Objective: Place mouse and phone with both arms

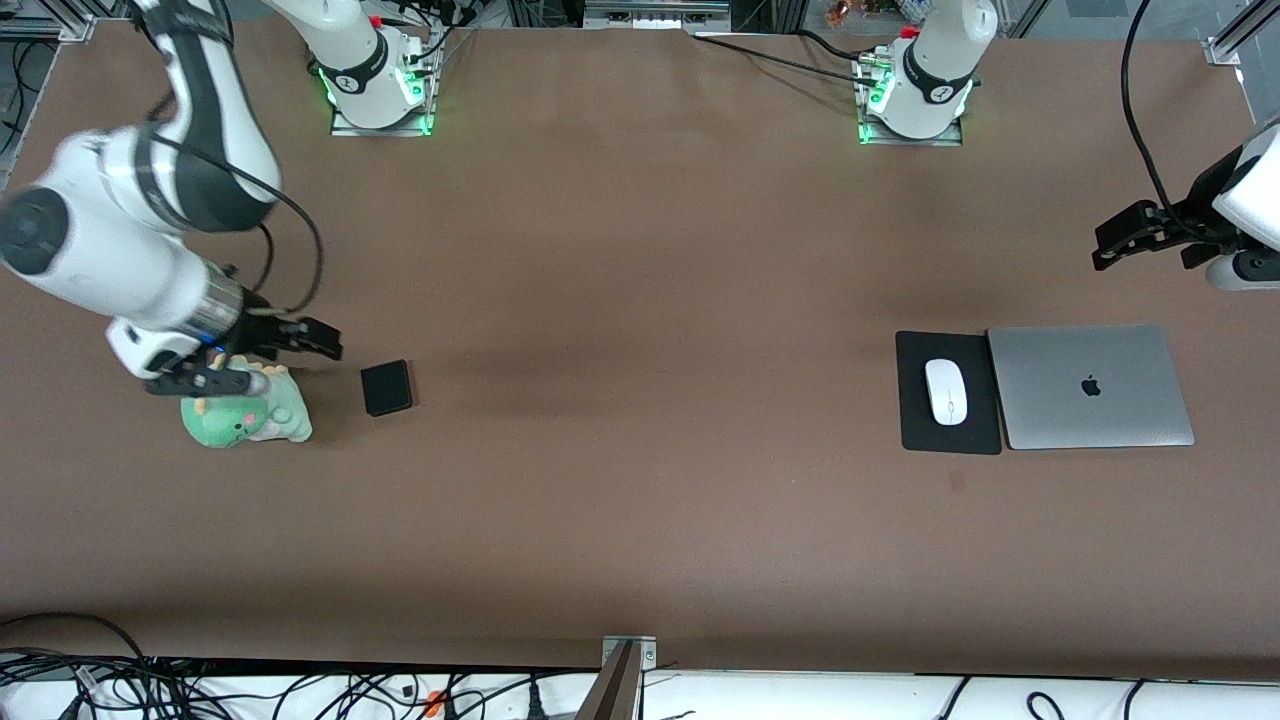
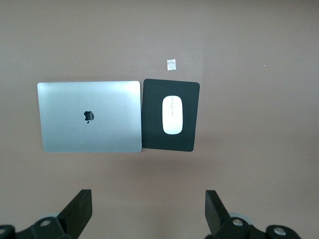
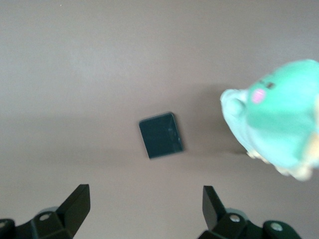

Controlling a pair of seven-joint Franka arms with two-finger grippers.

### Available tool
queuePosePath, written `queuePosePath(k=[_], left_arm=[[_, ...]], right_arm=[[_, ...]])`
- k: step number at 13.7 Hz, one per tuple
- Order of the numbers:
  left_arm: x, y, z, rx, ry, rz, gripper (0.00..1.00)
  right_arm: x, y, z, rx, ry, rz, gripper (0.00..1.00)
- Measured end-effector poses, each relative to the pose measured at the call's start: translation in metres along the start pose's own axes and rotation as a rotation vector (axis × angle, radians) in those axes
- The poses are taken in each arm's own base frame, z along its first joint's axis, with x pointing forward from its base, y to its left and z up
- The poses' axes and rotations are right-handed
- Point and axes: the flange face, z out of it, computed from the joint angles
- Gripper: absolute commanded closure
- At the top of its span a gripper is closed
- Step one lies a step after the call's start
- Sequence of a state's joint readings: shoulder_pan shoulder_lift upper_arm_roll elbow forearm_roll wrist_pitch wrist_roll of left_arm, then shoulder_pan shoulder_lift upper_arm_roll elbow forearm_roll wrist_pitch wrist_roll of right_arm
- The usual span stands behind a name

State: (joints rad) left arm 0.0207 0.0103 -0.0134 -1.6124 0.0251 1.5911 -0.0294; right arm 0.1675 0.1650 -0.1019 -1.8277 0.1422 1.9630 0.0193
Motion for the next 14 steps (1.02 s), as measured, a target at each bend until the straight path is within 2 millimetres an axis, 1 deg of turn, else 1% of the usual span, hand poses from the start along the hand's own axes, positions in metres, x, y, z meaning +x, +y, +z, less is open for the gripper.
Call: queuePosePath(k=[2, 5, 7, 8, 10, 13, 14], left_arm=[[0.002, 0.003, -0.003, -0.009, 0.007, 0.003, 0.00], [0.013, 0.012, -0.014, -0.020, 0.037, 0.018, 0.00], [0.019, 0.013, -0.017, -0.021, 0.047, 0.019, 0.00], [0.022, 0.013, -0.014, -0.021, 0.043, 0.019, 0.00], [0.026, 0.013, -0.008, -0.021, 0.033, 0.018, 0.00], [0.029, 0.007, -0.007, -0.021, 0.031, 0.008, 0.00], [0.029, 0.006, -0.007, -0.021, 0.033, 0.006, 0.00]], right_arm=[[-0.019, 0.021, -0.043, 0.012, -0.002, 0.013, 0.00], [-0.048, 0.047, -0.100, -0.008, 0.010, 0.031, 0.00], [-0.064, 0.054, -0.131, -0.016, 0.020, 0.038, 0.00], [-0.070, 0.055, -0.141, -0.022, 0.020, 0.037, 0.00], [-0.078, 0.056, -0.154, -0.043, 0.021, 0.031, 0.00], [-0.081, 0.053, -0.165, -0.051, 0.023, 0.026, 0.00], [-0.081, 0.050, -0.173, -0.051, 0.038, 0.021, 0.00]])
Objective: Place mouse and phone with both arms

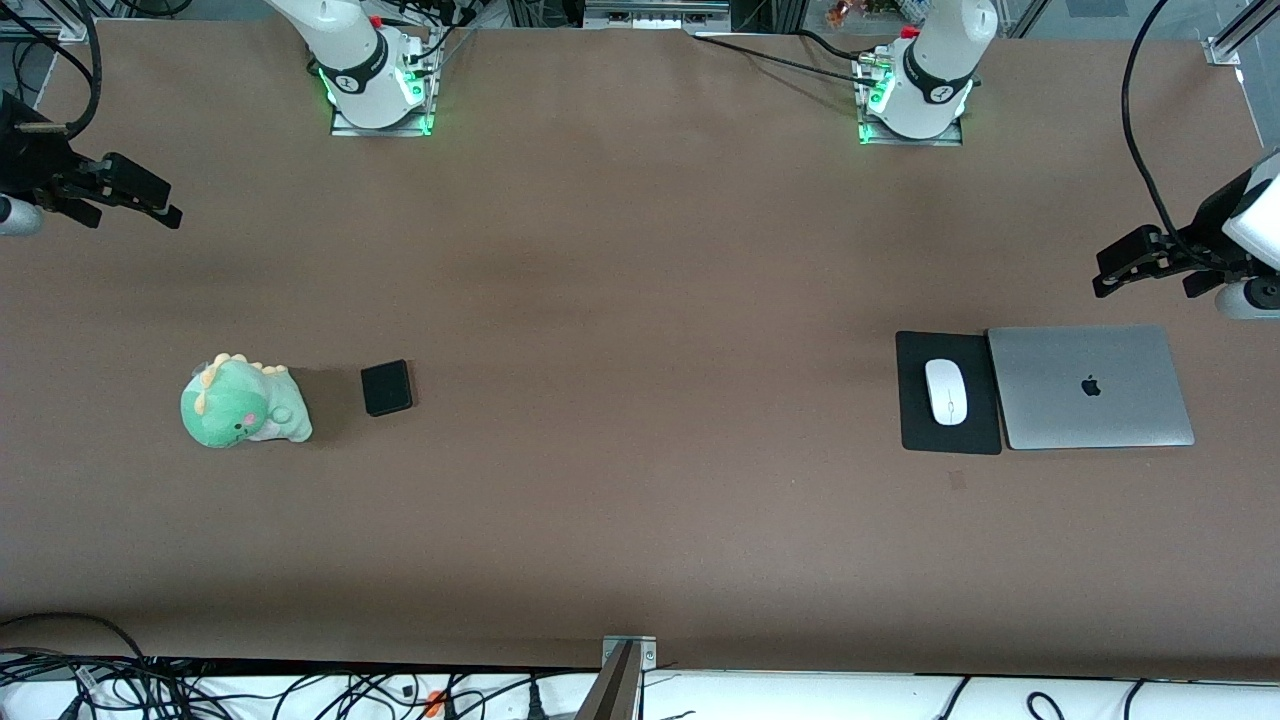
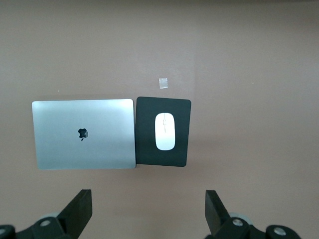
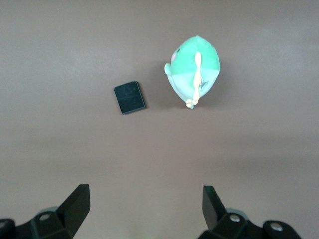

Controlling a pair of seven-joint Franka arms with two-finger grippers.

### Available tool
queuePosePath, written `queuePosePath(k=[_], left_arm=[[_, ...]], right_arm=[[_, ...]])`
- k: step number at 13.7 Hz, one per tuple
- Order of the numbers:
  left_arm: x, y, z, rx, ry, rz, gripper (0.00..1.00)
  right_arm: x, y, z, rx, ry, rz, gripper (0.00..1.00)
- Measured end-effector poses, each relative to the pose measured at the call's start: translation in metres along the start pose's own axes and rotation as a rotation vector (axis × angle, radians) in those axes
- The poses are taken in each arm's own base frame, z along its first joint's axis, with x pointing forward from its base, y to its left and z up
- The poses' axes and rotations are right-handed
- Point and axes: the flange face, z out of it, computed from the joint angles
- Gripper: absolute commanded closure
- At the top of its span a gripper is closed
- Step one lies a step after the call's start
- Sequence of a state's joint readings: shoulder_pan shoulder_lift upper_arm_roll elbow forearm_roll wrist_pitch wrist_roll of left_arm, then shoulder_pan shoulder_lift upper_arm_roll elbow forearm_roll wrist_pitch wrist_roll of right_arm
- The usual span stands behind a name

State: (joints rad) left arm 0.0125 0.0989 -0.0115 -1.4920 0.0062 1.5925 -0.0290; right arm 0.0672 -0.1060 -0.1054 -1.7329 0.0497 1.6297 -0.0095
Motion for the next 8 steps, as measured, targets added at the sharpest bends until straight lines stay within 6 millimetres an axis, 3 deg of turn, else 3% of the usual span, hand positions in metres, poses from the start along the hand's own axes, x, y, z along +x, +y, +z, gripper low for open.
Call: queuePosePath(k=[3, 8], left_arm=[[0.000, 0.002, -0.001, 0.000, 0.001, 0.004, 0.00], [0.000, 0.005, 0.000, 0.000, -0.001, 0.009, 0.00]], right_arm=[[0.002, -0.003, -0.022, -0.001, 0.032, -0.005, 0.00], [0.009, -0.003, -0.018, -0.003, 0.026, -0.005, 0.00]])
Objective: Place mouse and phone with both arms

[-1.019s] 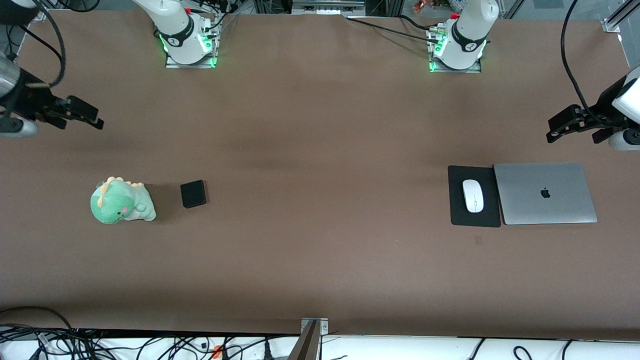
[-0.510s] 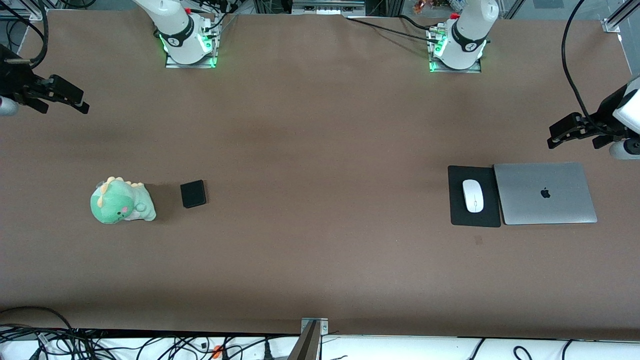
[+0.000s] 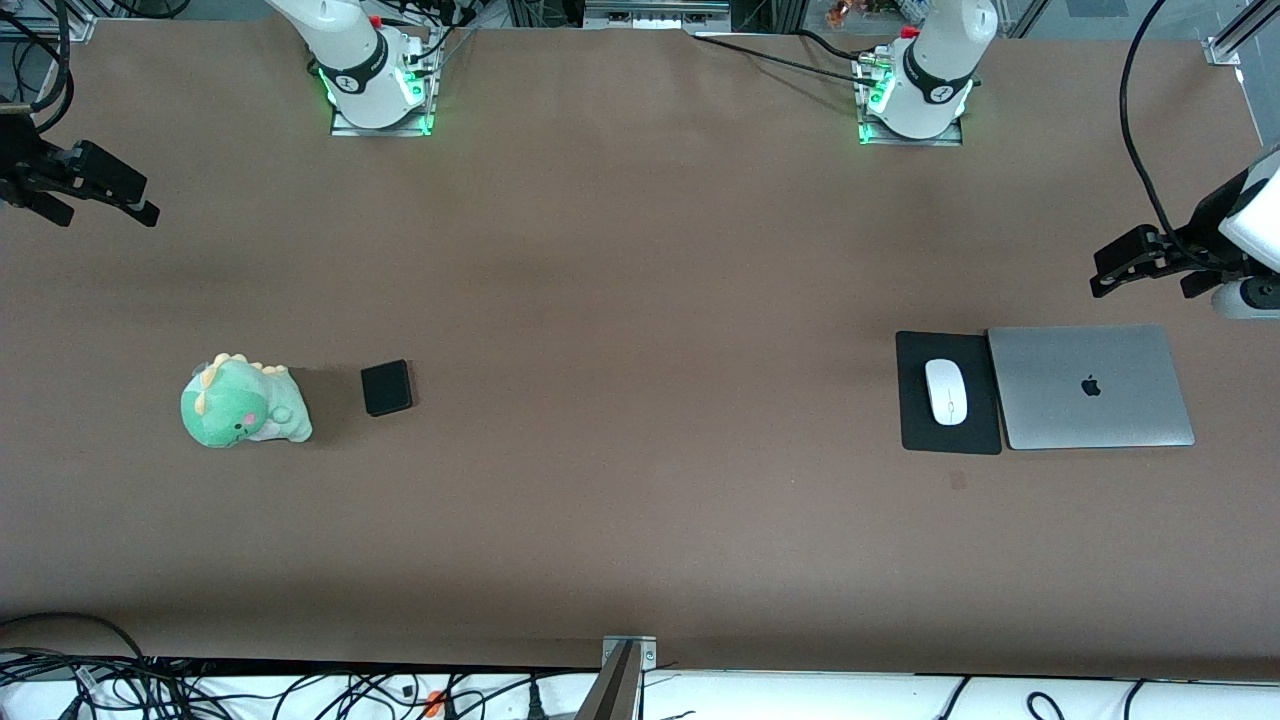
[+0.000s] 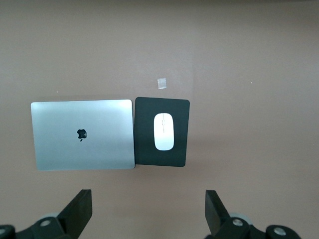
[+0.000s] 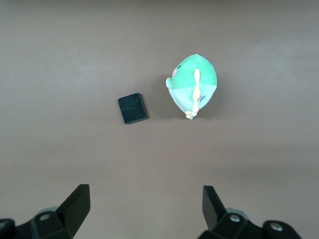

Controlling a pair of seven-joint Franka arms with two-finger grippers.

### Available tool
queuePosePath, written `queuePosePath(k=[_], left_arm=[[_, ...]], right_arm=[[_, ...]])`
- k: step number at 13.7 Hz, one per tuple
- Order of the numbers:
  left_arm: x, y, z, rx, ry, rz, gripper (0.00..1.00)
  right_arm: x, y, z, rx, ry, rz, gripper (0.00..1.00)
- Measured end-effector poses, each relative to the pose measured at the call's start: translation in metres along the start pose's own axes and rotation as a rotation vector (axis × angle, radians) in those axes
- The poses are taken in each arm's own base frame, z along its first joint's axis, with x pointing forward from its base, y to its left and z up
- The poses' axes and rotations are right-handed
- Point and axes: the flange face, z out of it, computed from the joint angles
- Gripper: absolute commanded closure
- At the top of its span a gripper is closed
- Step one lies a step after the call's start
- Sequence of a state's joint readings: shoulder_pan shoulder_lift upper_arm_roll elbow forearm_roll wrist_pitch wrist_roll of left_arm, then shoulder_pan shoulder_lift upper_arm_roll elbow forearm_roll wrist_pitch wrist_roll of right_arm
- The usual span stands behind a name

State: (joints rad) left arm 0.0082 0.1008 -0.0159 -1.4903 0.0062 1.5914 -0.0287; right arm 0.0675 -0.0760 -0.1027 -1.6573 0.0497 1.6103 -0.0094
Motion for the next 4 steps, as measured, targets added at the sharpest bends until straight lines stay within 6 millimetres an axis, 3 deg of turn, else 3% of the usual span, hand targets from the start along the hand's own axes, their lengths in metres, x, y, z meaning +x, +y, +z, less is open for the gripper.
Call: queuePosePath(k=[4], left_arm=[[0.0001, -0.0025, 0.0000, 0.000, 0.000, -0.004, 0.00]], right_arm=[[0.0062, 0.0001, -0.0009, -0.005, 0.006, 0.000, 0.00]])
